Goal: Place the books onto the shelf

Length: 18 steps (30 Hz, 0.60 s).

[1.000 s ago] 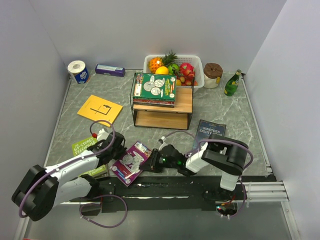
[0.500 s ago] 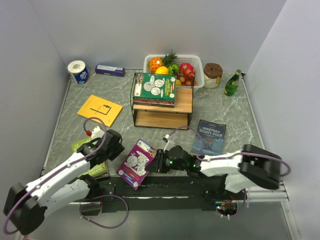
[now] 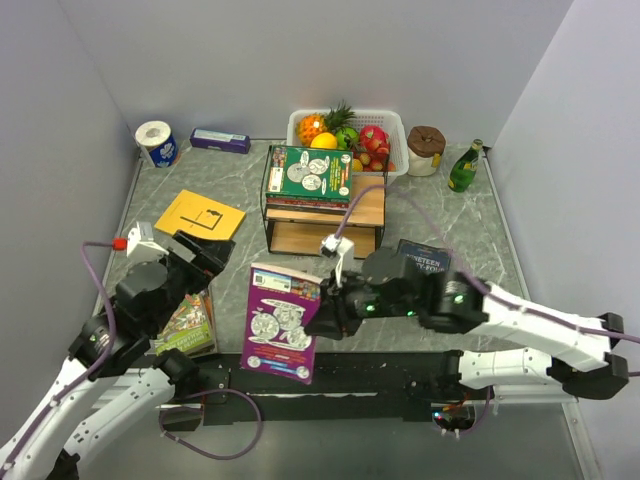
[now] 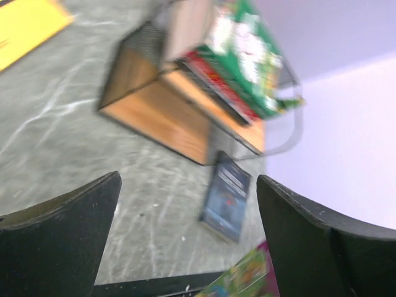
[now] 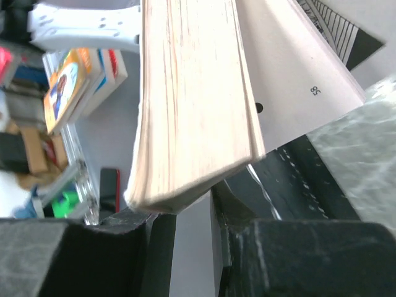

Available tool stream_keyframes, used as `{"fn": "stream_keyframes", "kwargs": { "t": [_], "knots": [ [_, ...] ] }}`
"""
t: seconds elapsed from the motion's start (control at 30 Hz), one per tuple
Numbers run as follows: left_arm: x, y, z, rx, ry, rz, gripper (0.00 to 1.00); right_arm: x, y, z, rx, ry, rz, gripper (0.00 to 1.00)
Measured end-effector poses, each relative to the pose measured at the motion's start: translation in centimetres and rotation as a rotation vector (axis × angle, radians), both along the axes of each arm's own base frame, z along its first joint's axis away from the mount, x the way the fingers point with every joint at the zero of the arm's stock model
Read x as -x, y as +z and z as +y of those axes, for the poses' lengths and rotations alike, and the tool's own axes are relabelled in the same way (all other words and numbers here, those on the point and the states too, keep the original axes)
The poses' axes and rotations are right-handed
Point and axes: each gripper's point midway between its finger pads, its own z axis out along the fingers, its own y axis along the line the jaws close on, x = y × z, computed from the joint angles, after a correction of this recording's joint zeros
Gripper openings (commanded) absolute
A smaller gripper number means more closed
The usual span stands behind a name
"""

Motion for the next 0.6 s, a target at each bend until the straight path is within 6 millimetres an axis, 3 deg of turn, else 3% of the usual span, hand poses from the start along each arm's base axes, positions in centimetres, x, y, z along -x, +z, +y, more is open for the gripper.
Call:
{"fn": "stream_keyframes", "kwargs": {
  "t": [0.13,0.23,0.6],
  "knots": [
    [0.6,2.9,-2.0,-0.006,-0.145,-0.106,0.96,0.7,5.2,-2.1,0.001,0.071,-0.083,0.00],
    [1.6,4.8,-3.8,0.001,-0.270,-0.191,0.96,1.3,7.0,-3.4,0.003,0.114,-0.115,0.00],
    [7.0,12.5,-7.6,0.067,-0.644,-0.515,0.96,3.1,4.3,-5.6,0.148,0.233,-0.047,0.00]
  ]
}}
